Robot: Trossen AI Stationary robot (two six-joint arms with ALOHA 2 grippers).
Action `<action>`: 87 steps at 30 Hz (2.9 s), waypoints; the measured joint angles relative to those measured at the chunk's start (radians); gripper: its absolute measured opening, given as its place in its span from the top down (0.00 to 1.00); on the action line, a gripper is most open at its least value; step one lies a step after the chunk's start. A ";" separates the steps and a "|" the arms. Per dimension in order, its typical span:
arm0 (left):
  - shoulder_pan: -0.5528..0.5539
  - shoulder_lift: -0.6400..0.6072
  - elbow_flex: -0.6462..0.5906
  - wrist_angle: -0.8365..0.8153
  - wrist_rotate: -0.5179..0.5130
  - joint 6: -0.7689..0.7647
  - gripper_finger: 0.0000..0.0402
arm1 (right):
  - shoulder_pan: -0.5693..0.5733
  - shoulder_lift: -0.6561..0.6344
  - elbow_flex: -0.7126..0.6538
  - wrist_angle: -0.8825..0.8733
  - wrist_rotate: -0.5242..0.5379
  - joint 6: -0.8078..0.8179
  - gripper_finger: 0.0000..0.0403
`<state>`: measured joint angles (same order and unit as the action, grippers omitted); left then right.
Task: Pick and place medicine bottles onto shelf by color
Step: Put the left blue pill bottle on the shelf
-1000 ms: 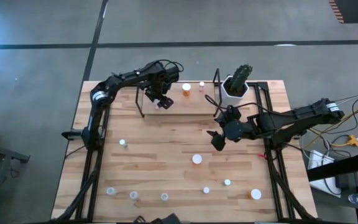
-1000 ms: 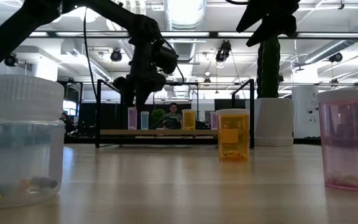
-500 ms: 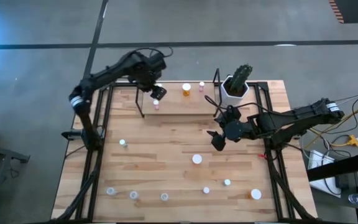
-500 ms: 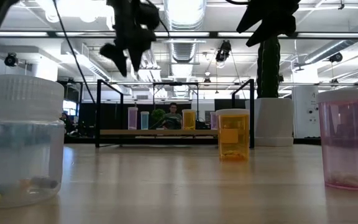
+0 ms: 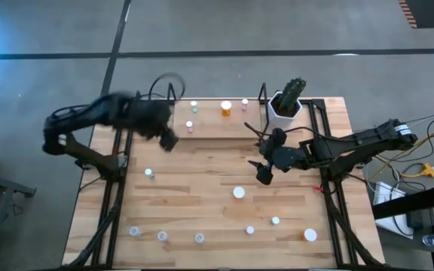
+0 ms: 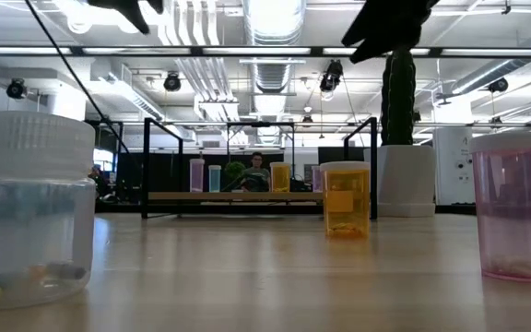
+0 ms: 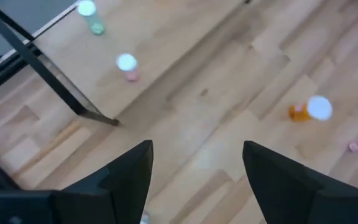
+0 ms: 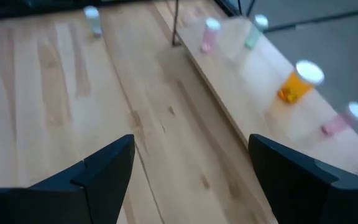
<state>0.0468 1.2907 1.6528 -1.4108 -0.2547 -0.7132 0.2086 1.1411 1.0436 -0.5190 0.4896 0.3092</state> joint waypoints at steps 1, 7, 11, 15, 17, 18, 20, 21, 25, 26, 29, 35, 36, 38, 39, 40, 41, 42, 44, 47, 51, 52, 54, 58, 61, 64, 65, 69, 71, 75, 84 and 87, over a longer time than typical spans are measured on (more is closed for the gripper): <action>-0.062 -0.028 -0.037 0.018 -0.041 -0.044 0.42 | -0.003 0.000 -0.010 0.040 0.000 -0.021 0.25; -0.359 -0.146 -0.270 0.066 -0.109 -0.383 0.42 | -0.027 0.006 -0.072 0.279 0.000 -0.079 0.25; -0.467 -0.200 -0.419 0.052 -0.105 -0.606 0.42 | -0.063 0.014 -0.092 0.388 0.008 -0.059 0.25; -0.489 -0.247 -0.561 0.049 -0.053 -0.728 0.42 | -0.102 0.021 -0.093 0.417 0.009 0.036 0.25; -0.487 -0.266 -0.623 0.063 -0.015 -0.747 0.42 | -0.119 0.022 -0.094 0.412 0.009 0.039 0.25; -0.487 -0.275 -0.650 0.077 0.000 -0.747 0.42 | -0.127 0.024 -0.094 0.412 0.009 0.039 0.25; -0.487 -0.294 -0.702 0.092 0.022 -0.747 0.42 | -0.144 0.032 -0.093 0.414 0.009 0.038 0.25; -0.487 -0.309 -0.730 0.101 0.043 -0.748 0.42 | -0.153 0.033 -0.094 0.412 0.008 0.038 0.25; -0.474 -0.372 -0.837 0.162 0.088 -0.772 0.42 | -0.181 0.043 -0.093 0.425 0.009 0.085 0.25; -0.471 -0.389 -0.861 0.173 0.086 -0.789 0.42 | -0.186 0.049 -0.093 0.423 0.009 0.106 0.25; -0.472 -0.435 -0.904 0.182 0.022 -0.826 0.42 | -0.194 0.065 -0.093 0.420 0.008 0.168 0.25; -0.478 -0.522 -0.901 0.205 -0.072 -0.678 0.42 | -0.208 0.104 -0.093 0.424 0.007 0.154 0.25; -0.479 -0.532 -0.900 0.202 -0.068 -0.668 0.42 | -0.213 0.115 -0.093 0.426 0.007 0.155 0.25; -0.479 -0.556 -0.900 0.186 -0.024 -0.678 0.42 | -0.223 0.131 -0.093 0.430 0.007 0.162 0.25; -0.479 -0.567 -0.901 0.171 0.016 -0.710 0.42 | -0.228 0.141 -0.093 0.430 0.007 0.162 0.25; -0.478 -0.574 -0.904 0.143 0.071 -0.766 0.42 | -0.232 0.150 -0.093 0.432 0.007 0.162 0.25; -0.478 -0.579 -0.911 0.100 0.123 -0.829 0.42 | -0.238 0.157 -0.093 0.432 0.007 0.162 0.25; -0.478 -0.580 -0.918 0.063 0.159 -0.883 0.42 | -0.243 0.168 -0.093 0.432 0.007 0.162 0.25; -0.479 -0.580 -0.933 0.050 0.196 -0.937 0.42 | -0.250 0.181 -0.093 0.443 0.001 0.162 0.25; -0.478 -0.567 -0.938 0.051 0.180 -0.930 0.42 | -0.252 0.185 -0.091 0.449 -0.001 0.160 0.25; -0.472 -0.520 -0.936 0.048 0.131 -0.913 0.42 | -0.256 0.185 -0.085 0.451 0.003 0.150 0.25; -0.472 -0.506 -0.935 0.051 0.127 -0.899 0.42 | -0.259 0.185 -0.083 0.450 0.003 0.150 0.25; -0.473 -0.465 -0.931 0.069 0.070 -0.814 0.42 | -0.268 0.185 -0.081 0.452 0.005 0.149 0.25; -0.472 -0.373 -0.910 0.168 0.013 -0.674 0.42 | -0.276 0.186 -0.072 0.451 0.006 0.152 0.25; -0.465 -0.292 -0.915 0.173 0.025 -0.611 0.42 | -0.274 0.186 -0.062 0.451 0.004 0.153 0.25; -0.445 -0.233 -0.936 0.142 0.083 -0.561 0.42 | -0.273 0.186 -0.057 0.449 0.001 0.154 0.25; -0.436 -0.216 -0.941 0.153 0.090 -0.552 0.42 | -0.273 0.186 -0.055 0.450 0.000 0.155 0.25; -0.395 -0.175 -0.958 0.186 0.089 -0.479 0.42 | -0.272 0.187 -0.054 0.450 0.000 0.169 0.25; -0.370 -0.167 -0.975 0.248 0.090 -0.448 0.42 | -0.272 0.187 -0.054 0.450 -0.001 0.177 0.25; -0.313 -0.167 -1.032 0.334 0.089 -0.399 0.42 | -0.272 0.187 -0.054 0.450 -0.001 0.215 0.25; -0.240 -0.177 -1.091 0.458 0.089 -0.339 0.45 | -0.269 0.187 -0.054 0.451 -0.028 0.216 0.25; -0.240 -0.175 -1.093 0.464 0.088 -0.328 0.51 | -0.269 0.187 -0.054 0.450 -0.028 0.218 0.25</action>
<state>-0.1932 1.1159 0.5594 -0.9468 -0.1665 -1.0409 -0.0608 1.3277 0.9897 -0.0689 0.4616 0.5268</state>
